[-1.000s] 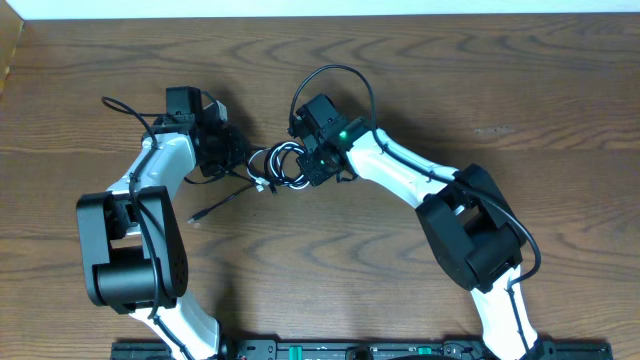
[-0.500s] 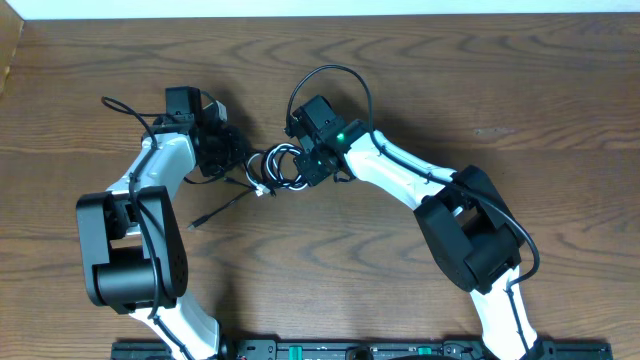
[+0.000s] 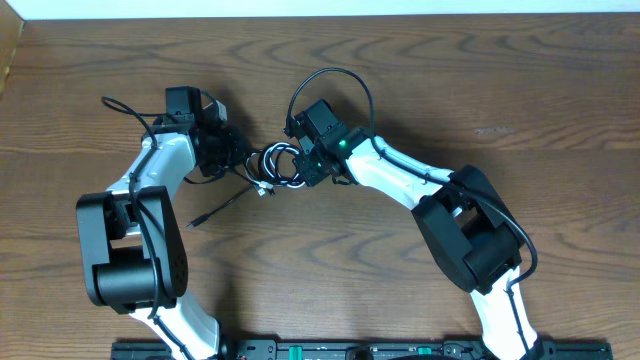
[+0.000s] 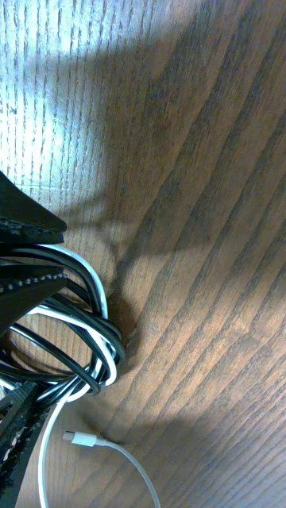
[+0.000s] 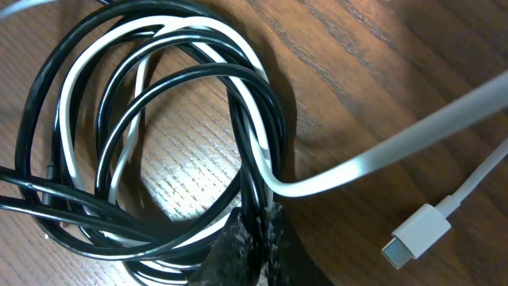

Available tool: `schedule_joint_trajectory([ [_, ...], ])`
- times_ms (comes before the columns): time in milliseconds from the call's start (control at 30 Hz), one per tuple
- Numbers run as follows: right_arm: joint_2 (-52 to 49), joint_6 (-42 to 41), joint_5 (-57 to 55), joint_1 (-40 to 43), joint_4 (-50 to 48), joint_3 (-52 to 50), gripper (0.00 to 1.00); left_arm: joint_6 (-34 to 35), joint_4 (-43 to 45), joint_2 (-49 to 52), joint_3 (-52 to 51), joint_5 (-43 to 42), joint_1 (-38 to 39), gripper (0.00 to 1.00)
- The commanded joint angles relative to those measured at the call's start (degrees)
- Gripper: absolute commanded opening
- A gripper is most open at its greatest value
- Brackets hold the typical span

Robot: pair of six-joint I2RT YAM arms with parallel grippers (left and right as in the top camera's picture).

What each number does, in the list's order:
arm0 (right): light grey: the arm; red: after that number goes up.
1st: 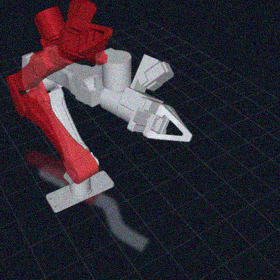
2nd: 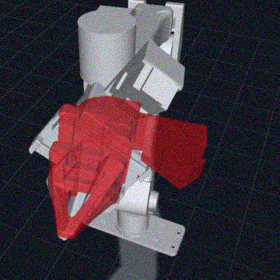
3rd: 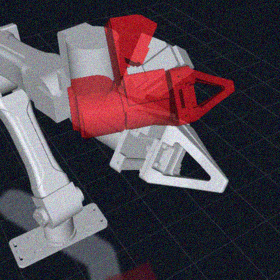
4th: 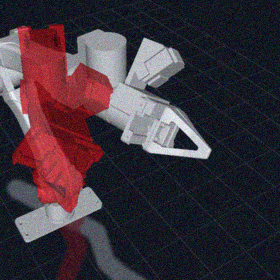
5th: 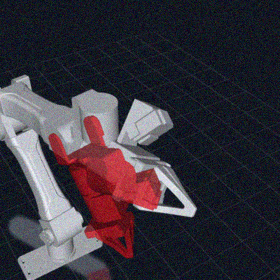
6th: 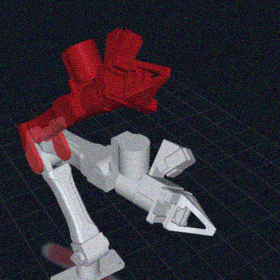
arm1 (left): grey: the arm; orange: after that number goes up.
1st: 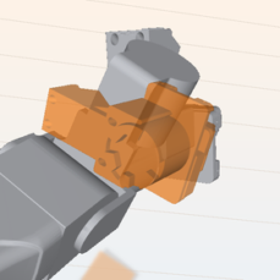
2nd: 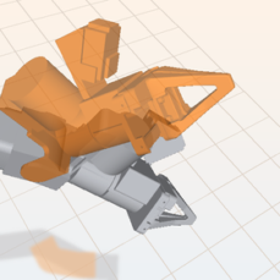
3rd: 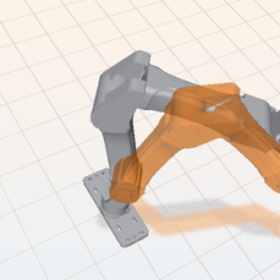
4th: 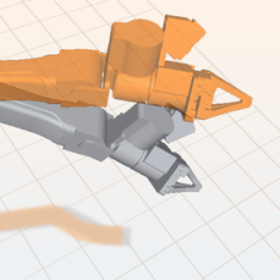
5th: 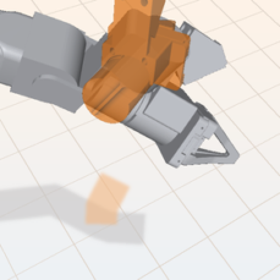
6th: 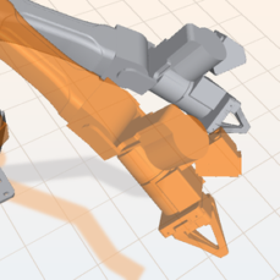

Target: Untangle cables

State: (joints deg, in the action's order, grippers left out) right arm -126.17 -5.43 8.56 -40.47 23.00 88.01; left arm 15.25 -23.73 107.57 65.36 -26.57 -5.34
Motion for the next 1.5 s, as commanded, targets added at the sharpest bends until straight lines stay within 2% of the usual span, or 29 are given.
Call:
schedule_joint_trajectory([
  [0,-0.5,0.3,-0.1,-0.6,0.1,-1.4,0.04,0.1,0.1,-1.2,0.0,0.7,0.1,0.15],
  [100,-0.5,0.3,-0.1,-0.6,0.1,-1.4,0.08,0.1,0.1,-1.2,0.0,0.7,0.1,0.15],
  [233,-0.5,0.4,-0.1,-0.6,0.1,-1.4,0.04,0.1,0.1,-1.2,0.0,0.7,0.1,0.17],
  [300,-0.5,0.3,-0.1,-0.6,0.1,-1.4,0.04,0.1,0.1,-1.2,0.0,0.7,0.1,0.24],
  [567,-0.5,0.3,-0.1,-0.6,0.1,-1.4,0.01,0.1,0.1,-1.2,0.0,0.7,0.1,0.24],
  [667,-0.5,0.3,-0.1,-0.6,0.1,-1.4,0.01,0.1,0.1,-1.2,0.0,0.7,0.1,0.19],
  [700,-0.5,0.3,-0.1,-0.6,0.1,-1.4,0.01,0.1,0.1,-1.2,0.0,0.7,0.1,0.08],
  [967,-0.5,0.3,-0.1,-0.6,0.1,-1.4,0.03,0.1,0.1,-1.2,0.0,0.7,0.1,0.08],
  [1100,-0.5,0.4,-0.1,-0.6,-0.1,-1.4,0.18,0.1,0.2,-1.2,0.0,0.7,0.1,0.08],
  [1267,-0.5,0.4,-2.4,-0.4,-0.1,-1.4,0.12,0.1,0.5,-1.2,0.0,0.7,0.1,0.08],
  [1400,-0.5,0.3,-2.4,-0.1,0.1,-1.4,0.13,0.1,0.5,-1.2,0.0,0.5,0.1,0.08],
  [1467,-0.5,0.3,-2.4,0.1,0.1,-1.4,0.18,0.1,0.5,-1.2,0.0,0.0,0.1,0.09],
])
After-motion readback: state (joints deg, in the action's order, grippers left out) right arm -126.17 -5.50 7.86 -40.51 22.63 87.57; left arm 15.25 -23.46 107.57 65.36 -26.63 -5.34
